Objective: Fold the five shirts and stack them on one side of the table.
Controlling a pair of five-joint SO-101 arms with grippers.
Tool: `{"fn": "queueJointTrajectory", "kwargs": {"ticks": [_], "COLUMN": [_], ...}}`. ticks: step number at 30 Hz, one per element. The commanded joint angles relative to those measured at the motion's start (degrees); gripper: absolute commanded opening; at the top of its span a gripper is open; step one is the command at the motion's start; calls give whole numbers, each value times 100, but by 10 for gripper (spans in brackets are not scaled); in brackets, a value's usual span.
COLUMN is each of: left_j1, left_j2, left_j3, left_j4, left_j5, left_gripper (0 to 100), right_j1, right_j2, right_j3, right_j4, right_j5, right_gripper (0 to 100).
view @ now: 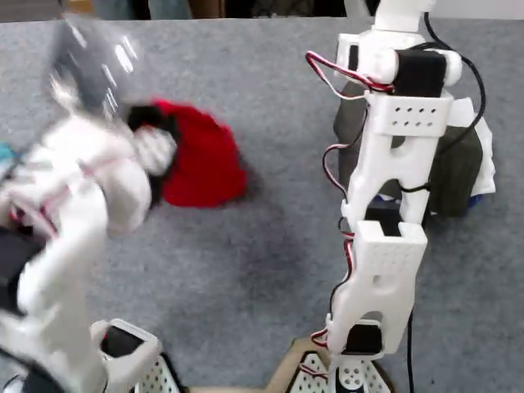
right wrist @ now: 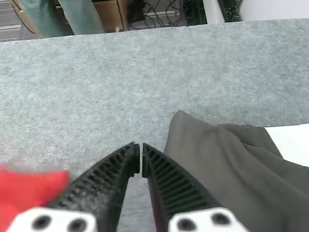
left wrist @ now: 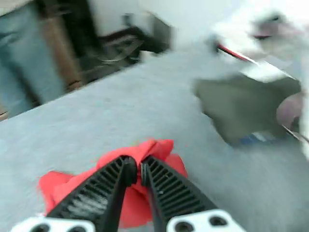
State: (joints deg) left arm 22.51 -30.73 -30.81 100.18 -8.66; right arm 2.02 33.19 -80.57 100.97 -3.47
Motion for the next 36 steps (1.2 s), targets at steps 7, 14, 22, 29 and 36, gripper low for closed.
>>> {"fn": "queueJointTrajectory", "kwargs": {"ticks": [7, 14, 22, 29, 36], "left_j1": [391, -444, -2800, -3116, -3451], "left_j2": [35, 440, 651, 1363, 2927], "left_j3": [3073, 4189, 5226, 7275, 6352], "left_j4": [-1459, -2848, -3007, -5319, -5758], "left_j5": [-422, -334, -396, -343, 659], "left_gripper": [210, 295, 225, 166, 161], "right_j1": [-202, -246, -756, -1433, -1600], "right_j2": [-295, -338, -1868, -3987, -5560], "right_j3": [-154, 743, 3196, 7046, 9798], "right_j4": [18, 26, 35, 26, 26], "right_j5": [703, 1231, 2224, 2681, 2637], "right_gripper": [20, 37, 78, 137, 209]}}
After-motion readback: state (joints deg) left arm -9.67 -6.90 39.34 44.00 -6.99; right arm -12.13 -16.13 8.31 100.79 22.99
